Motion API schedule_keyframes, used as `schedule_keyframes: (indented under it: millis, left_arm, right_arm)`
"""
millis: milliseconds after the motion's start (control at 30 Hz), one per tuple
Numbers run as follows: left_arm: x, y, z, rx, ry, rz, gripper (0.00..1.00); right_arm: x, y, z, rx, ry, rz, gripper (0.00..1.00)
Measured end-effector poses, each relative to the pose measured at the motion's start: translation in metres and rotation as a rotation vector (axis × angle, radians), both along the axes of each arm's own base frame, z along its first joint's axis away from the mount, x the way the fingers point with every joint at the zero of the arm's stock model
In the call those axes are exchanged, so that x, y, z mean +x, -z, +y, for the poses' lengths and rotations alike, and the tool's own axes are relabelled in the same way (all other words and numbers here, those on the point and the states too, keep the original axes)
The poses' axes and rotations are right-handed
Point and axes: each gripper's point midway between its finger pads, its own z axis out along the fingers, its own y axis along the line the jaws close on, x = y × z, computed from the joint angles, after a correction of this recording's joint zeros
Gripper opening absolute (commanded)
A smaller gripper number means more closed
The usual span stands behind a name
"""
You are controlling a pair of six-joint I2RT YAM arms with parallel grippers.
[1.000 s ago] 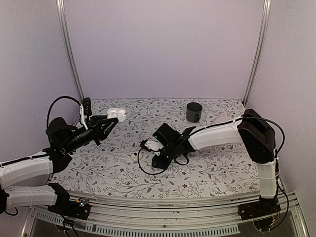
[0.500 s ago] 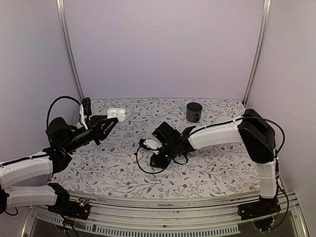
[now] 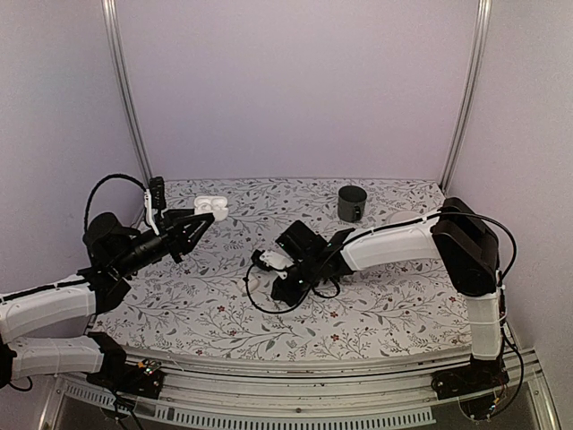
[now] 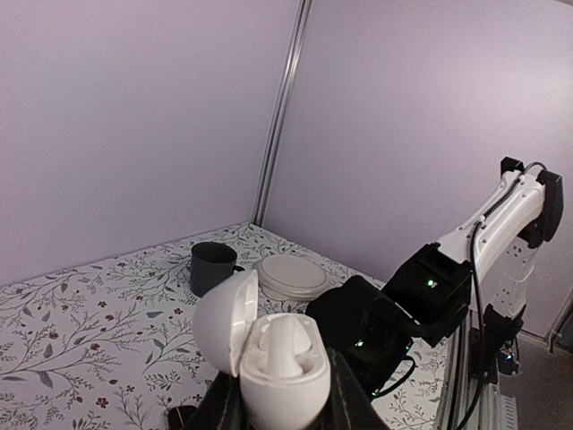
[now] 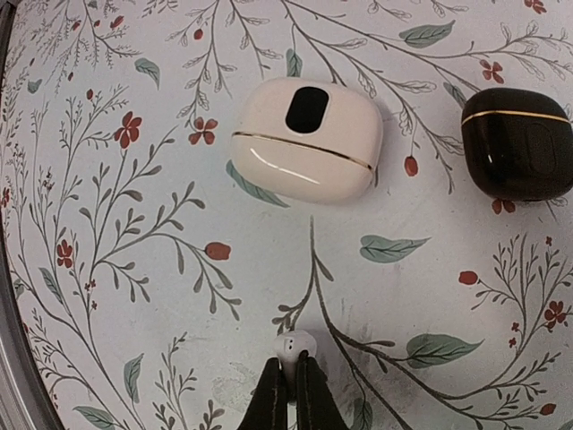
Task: Insert the wireless bluetooth earbuds into the charging case
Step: Pick up the right earbud from the center of the board.
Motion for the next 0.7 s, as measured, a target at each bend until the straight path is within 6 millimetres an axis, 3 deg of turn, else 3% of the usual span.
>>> schedule_keyframes:
  millis: [200,333,433,700]
  left_arm:
    - [0.000,0.001,-0.003,0.010,0.016,-0.004,0.00]
    - [-0.001,0.002,-0.013,0.034,0.072,-0.011,0.00]
    - [-0.003,0.005,-0.020,0.049,0.117,-0.015,0.00]
    - [-0.016,-0.001,-0.039,0.085,0.274,-0.103,0.00]
  right_arm:
    - [0.000,-0.002,-0.003,0.009,0.020,0.007,0.04]
    - [-0.004,-0.022,-0.024,0.031,0.060,0.017,0.04]
    - [-0.007,-0.056,-0.034,0.090,0.082,-0.003,0.04]
    - [-0.021,-0.184,-0.049,0.348,0.086,-0.093,0.04]
